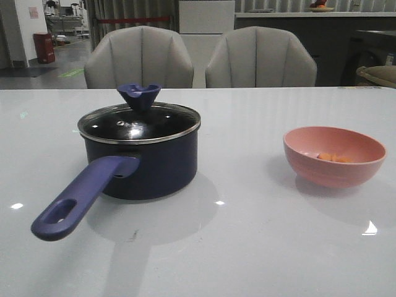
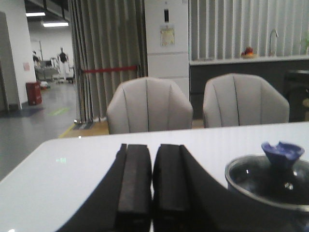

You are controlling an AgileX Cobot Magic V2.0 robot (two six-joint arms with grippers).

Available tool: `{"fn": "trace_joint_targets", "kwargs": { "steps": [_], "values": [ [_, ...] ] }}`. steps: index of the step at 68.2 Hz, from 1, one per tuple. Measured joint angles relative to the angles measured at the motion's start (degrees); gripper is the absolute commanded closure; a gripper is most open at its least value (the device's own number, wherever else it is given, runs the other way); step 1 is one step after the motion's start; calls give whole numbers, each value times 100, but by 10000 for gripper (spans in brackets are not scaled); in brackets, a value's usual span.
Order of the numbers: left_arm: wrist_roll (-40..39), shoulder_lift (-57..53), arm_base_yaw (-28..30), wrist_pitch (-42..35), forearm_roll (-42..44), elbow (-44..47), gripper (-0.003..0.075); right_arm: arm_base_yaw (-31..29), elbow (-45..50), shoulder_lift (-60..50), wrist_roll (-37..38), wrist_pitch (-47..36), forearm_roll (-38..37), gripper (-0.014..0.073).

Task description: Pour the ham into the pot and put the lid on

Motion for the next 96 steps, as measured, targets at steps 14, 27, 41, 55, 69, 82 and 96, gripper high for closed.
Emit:
{"fn": "trace_joint_targets", "kwargs": {
  "steps": [14, 27, 41, 55, 69, 82, 96],
  "values": [
    [0, 0, 0, 391, -145, -437, 607, 0, 0, 0, 0, 0, 0, 445],
    [0, 659, 0, 1597, -145, -1530, 607, 0, 4, 0, 0, 0, 0, 445],
    [0, 1488, 0, 2356, -215, -2174, 607, 0, 4, 0, 0, 0, 0, 445],
    [0, 1706, 0, 2389, -227, -2189, 604, 0, 4, 0, 0, 0, 0, 445],
    [0, 1757, 0, 2389, -274, -2189, 384, 0, 4, 0, 0, 0, 0, 445],
    [0, 1761, 0, 2357, -283, -2189, 122, 0, 4, 0, 0, 0, 0, 445],
    [0, 1761, 0, 2347, -352, -2189, 137, 0, 4, 0, 0, 0, 0, 445]
  ]
}}
